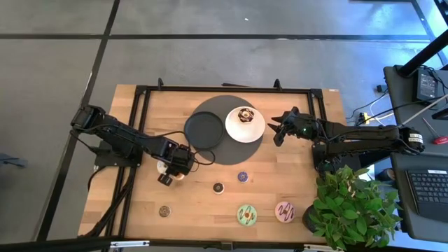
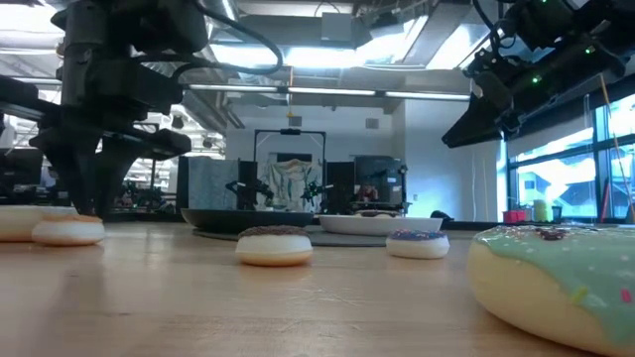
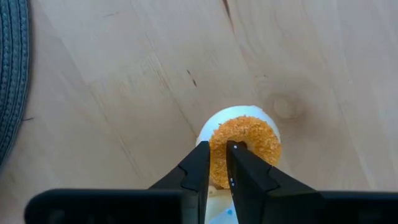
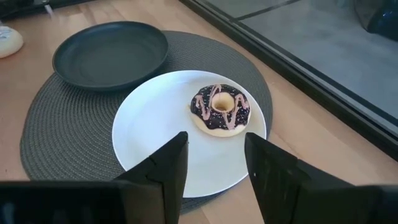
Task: Pick & Place donuts
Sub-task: Put the small orange donut on the black plate
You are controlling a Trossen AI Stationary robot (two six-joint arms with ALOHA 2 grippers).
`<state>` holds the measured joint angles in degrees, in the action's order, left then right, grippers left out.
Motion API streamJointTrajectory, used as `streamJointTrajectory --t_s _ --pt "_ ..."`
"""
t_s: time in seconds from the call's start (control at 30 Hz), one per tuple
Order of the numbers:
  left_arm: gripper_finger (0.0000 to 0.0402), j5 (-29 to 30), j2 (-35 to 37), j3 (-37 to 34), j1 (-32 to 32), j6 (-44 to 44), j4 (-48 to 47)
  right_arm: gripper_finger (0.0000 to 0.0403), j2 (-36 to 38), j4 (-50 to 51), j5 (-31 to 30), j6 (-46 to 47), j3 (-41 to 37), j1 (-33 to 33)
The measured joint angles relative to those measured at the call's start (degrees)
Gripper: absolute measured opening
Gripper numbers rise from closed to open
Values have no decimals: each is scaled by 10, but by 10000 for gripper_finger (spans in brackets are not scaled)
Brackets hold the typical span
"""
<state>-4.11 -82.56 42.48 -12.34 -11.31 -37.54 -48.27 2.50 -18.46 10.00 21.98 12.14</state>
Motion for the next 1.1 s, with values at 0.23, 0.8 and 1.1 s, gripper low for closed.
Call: streamJointTrajectory --t_s 0.23,0.8,1.1 --pt "80 18 0 0 0 0 0 161 0 2 0 0 0 0" --pt "98 -15 -28 -1 0 31 0 161 0 2 0 0 0 0" --pt "69 -19 -35 -1 0 21 0 161 0 1 0 0 0 0"
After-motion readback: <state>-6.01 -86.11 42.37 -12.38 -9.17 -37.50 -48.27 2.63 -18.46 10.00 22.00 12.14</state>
